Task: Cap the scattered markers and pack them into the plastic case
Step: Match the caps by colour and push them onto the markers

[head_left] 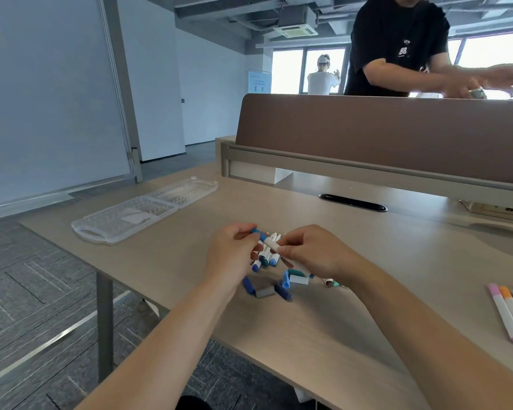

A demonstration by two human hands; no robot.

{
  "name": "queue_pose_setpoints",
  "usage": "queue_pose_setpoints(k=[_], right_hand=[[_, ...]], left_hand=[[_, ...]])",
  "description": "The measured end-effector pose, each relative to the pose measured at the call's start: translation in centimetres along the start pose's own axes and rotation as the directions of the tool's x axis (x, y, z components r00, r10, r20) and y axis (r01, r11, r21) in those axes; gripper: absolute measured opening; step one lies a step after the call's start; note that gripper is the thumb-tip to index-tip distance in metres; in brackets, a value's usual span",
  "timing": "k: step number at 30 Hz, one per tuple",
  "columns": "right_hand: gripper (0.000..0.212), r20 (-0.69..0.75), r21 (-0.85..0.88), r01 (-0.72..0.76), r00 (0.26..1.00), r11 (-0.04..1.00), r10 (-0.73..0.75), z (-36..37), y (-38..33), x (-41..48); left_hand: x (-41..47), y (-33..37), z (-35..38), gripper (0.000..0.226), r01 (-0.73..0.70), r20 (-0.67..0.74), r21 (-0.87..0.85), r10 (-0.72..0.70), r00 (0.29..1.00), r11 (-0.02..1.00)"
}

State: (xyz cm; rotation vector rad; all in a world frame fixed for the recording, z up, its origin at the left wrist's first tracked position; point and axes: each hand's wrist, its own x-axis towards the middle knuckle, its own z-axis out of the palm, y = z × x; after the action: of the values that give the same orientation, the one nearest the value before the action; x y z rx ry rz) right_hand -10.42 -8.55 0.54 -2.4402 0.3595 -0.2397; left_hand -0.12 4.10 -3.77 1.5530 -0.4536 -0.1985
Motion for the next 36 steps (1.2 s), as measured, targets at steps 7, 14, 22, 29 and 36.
queue_pose_setpoints(k=[7, 14, 22, 29, 36], right_hand=[[0.029, -0.068, -0.063, -0.079, 0.995, 0.995, 0.074, 0.0, 0.6, 0.8], [0.016, -0.204, -0.312, -0.338, 0.937, 0.888, 0.285, 0.4, 3.6, 2.3], [0.006, -0.259, -0.481, -0.343, 0.935, 0.807, 0.243, 1.3, 3.4, 2.6], [0.006, -0.187, -0.353, -0.303, 0.950, 0.885, 0.250, 3.1, 0.8, 5.8], [0.020, -0.069, -0.308, -0.468, 0.879, 0.828, 0.471, 3.5, -0.9, 8.2]], left_hand=[[-0.2, 0.2, 0.7, 0.053, 0.034, 0.135, 0.129, -0.051, 0.990, 0.991], [-0.4, -0.1, 0.9, 0.021, -0.061, 0.171, 0.292, 0.011, 0.985, 0.954], [0.3, -0.5, 0.1, 0.021, -0.054, 0.137, 0.306, 0.012, 0.990, 0.950], [0.8, -0.9, -0.5, 0.022, -0.046, 0.118, 0.262, 0.015, 0.993, 0.964], [1.1, -1.1, -1.4, 0.019, -0.059, 0.122, 0.221, 0.032, 0.992, 0.974]])
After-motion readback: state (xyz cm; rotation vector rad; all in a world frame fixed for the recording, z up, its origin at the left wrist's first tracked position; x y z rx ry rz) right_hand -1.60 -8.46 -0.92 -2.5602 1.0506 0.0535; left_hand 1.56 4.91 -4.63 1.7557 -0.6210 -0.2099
